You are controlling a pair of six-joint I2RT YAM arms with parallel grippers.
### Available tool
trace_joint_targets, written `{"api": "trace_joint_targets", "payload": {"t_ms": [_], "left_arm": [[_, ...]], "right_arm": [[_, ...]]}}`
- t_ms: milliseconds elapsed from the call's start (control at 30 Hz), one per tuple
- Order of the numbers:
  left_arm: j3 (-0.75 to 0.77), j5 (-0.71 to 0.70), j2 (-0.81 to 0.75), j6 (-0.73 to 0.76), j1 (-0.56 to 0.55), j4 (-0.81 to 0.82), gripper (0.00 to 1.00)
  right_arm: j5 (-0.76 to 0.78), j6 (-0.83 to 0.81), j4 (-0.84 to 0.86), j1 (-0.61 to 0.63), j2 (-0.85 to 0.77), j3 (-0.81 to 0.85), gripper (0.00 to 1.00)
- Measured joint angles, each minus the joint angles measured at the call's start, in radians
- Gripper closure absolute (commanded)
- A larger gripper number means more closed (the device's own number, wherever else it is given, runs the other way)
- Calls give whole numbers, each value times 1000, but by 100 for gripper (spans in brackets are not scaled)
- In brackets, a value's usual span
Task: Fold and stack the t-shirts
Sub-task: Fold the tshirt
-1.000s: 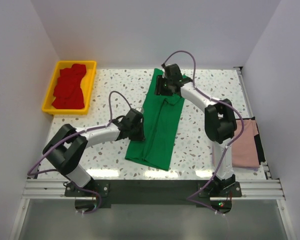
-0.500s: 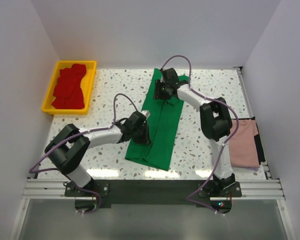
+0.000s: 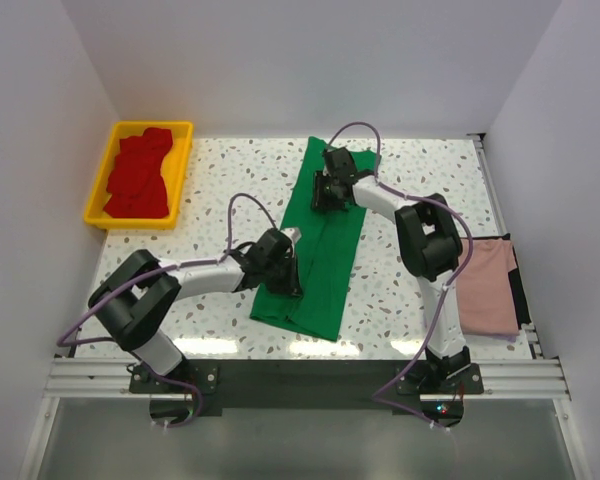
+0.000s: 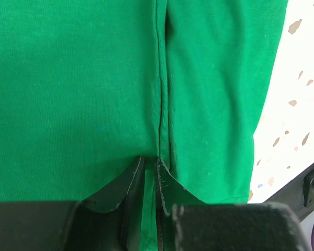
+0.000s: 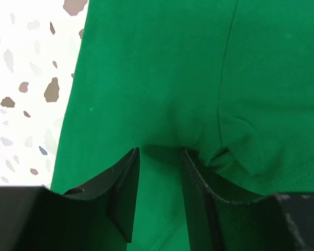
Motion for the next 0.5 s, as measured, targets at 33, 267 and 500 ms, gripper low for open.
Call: {"api": "trace_joint_targets", "payload": {"t_ms": [33,267,500], "left_arm": [[-5,1,-3,0,0,5,82],[-49,12,-40,0,-1,24,82],[-78,15,-121,0,-6,8,81]], "right_arm": [[0,6,11,0,-2,-12,59],[5,15,59,-2,-29,-67,59],[-16,16,69,-13,-42,-84,59]]}}
